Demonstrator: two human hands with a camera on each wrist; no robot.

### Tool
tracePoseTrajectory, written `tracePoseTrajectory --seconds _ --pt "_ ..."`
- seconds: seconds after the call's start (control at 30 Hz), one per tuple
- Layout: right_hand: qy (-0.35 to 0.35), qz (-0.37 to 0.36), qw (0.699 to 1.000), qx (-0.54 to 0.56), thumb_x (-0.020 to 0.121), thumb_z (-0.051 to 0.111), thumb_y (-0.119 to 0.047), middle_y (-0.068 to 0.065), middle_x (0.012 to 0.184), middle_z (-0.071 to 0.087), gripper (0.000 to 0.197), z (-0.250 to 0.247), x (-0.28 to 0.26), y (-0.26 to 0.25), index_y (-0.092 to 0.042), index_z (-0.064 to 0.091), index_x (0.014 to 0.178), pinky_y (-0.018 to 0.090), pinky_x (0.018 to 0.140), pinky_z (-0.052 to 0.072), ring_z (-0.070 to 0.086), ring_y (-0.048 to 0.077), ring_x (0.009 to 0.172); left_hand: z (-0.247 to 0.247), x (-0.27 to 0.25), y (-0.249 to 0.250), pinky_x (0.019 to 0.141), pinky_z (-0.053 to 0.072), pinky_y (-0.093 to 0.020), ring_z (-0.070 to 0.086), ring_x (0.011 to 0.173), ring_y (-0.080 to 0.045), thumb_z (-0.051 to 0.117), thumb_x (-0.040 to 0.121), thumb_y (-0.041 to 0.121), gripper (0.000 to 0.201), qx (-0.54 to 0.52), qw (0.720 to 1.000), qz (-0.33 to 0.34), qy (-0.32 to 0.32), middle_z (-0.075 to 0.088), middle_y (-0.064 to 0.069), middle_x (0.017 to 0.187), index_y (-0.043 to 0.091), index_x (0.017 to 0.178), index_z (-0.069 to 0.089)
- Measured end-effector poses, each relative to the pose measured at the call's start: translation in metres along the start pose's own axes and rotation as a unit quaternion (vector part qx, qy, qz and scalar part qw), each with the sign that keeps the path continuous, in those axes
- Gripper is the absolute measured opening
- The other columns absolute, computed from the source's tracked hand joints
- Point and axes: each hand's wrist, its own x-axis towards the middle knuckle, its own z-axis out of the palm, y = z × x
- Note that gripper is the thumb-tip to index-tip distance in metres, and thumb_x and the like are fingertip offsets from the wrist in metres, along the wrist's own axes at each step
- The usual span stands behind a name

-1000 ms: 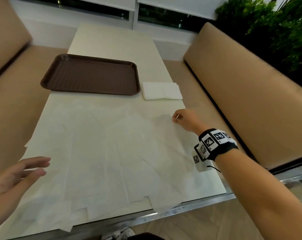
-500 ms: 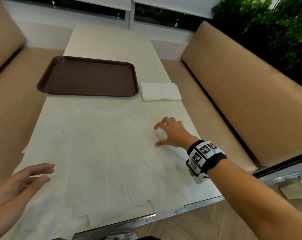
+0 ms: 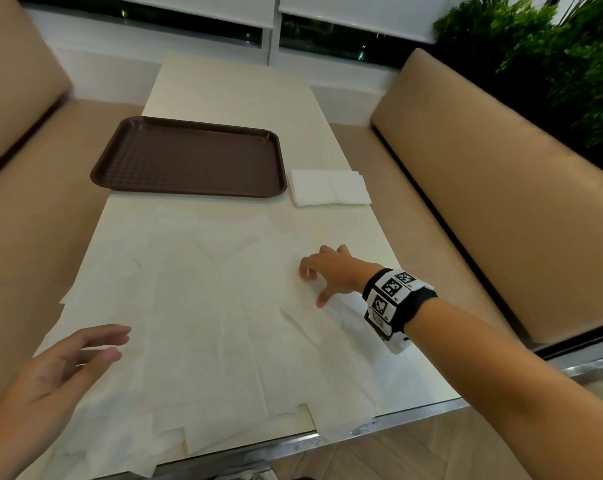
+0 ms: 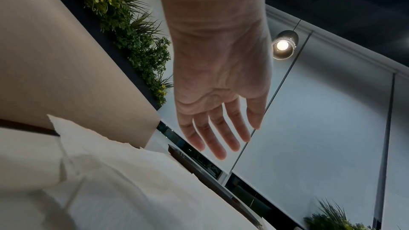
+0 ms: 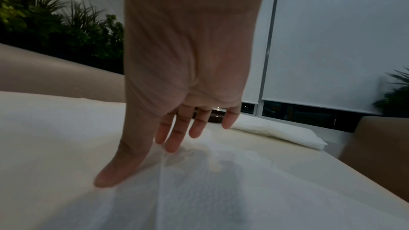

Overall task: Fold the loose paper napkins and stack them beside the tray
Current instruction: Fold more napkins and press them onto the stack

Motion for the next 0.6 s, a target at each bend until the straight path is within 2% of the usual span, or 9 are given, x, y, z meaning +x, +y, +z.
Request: tracePoseTrajectory --seconds 0.1,0.17,0.27,0.37,0.43,0.47,0.5,0.53,0.6 --pt "-0.024 -0.017 0.998 -0.056 0.071 0.077 -0.045 -0.008 0.099 0.049 0.048 -0.004 0.003 -0.002 -0.022 0.058 0.108 0.032 0.08 0.024 0.038 0.019 0.105 0.004 -0.004 0.005 0.096 0.045 -0.043 0.065 0.096 -0.022 0.056 0.049 0.091 0.07 0.006 1.0 0.003 0.008 0.07 0.014 0.103 0.042 0.099 0.068" --pt "-0.028 -0.026 0.996 -0.08 0.07 0.077 -0.047 -0.004 0.108 0.049 0.043 -0.006 0.004 -0.003 -0.022 0.062 0.101 0.032 0.082 0.025 0.036 0.021 0.11 0.006 -0.006 0.008 0.098 0.044 -0.049 0.065 0.097 -0.023 0.056 0.05 0.091 0.071 0.007 1.0 0.002 0.007 0.07 0.014 0.103 0.041 0.099 0.068" --pt "-0.01 -0.05 0.994 -0.096 0.069 0.078 -0.047 -0.006 0.119 0.049 0.033 -0.014 0.0 -0.005 -0.025 0.064 0.09 0.035 0.089 0.028 0.034 0.021 0.115 0.006 -0.01 0.01 0.098 0.043 -0.047 0.065 0.098 -0.021 0.055 0.05 0.091 0.071 0.013 1.0 0.004 0.003 0.07 0.014 0.104 0.042 0.1 0.068" --pt "-0.001 -0.067 0.994 -0.09 0.073 0.074 -0.048 -0.012 0.123 0.051 0.021 -0.038 -0.012 -0.006 -0.033 0.062 0.08 0.039 0.098 0.028 0.031 0.019 0.122 0.005 -0.012 0.015 0.095 0.045 -0.034 0.064 0.1 -0.014 0.053 0.054 0.09 0.069 0.027 1.0 0.011 -0.002 0.069 0.016 0.106 0.042 0.102 0.067" --pt "0.01 -0.063 0.998 -0.028 0.072 0.072 -0.055 -0.016 0.115 0.055 0.021 -0.069 -0.028 -0.006 -0.042 0.055 0.073 0.038 0.099 0.03 0.038 0.018 0.119 0.007 -0.006 0.026 0.088 0.046 -0.023 0.061 0.103 -0.007 0.054 0.056 0.087 0.064 0.032 0.999 0.021 -0.004 0.067 0.018 0.109 0.044 0.102 0.066" --pt "0.024 -0.061 0.998 0.017 0.074 0.07 -0.055 -0.016 0.107 0.058 0.019 -0.089 -0.038 -0.008 -0.044 0.055 0.073 0.035 0.097 0.033 0.044 0.016 0.112 0.009 0.0 0.033 0.087 0.047 -0.023 0.06 0.104 -0.005 0.054 0.055 0.087 0.064 0.03 0.999 0.031 -0.008 0.066 0.018 0.111 0.046 0.103 0.065" --pt "0.037 -0.069 0.995 0.058 0.078 0.069 -0.051 -0.015 0.099 0.06 0.014 -0.109 -0.049 -0.012 -0.043 0.057 0.077 0.031 0.092 0.037 0.051 0.012 0.102 0.012 0.008 0.042 0.09 0.047 -0.026 0.059 0.107 -0.003 0.055 0.055 0.088 0.066 0.025 0.999 0.044 -0.015 0.065 0.019 0.114 0.048 0.106 0.063" --pt "0.052 -0.082 0.991 0.094 0.084 0.067 -0.044 -0.013 0.093 0.063 0.01 -0.13 -0.059 -0.016 -0.036 0.061 0.082 0.027 0.086 0.04 0.055 0.008 0.092 0.016 0.016 0.052 0.09 0.048 -0.028 0.057 0.11 -0.001 0.055 0.054 0.088 0.067 0.02 0.998 0.062 -0.023 0.062 0.02 0.117 0.051 0.11 0.059" --pt "0.101 -0.104 0.978 0.153 0.09 0.062 -0.034 -0.009 0.088 0.068 0.014 -0.167 -0.078 -0.028 -0.02 0.063 0.09 0.022 0.078 0.045 0.062 0.006 0.082 0.028 0.032 0.078 0.096 0.043 -0.028 0.049 0.119 0.005 0.054 0.057 0.087 0.068 0.02 0.994 0.1 -0.046 0.053 0.025 0.127 0.057 0.117 0.05"
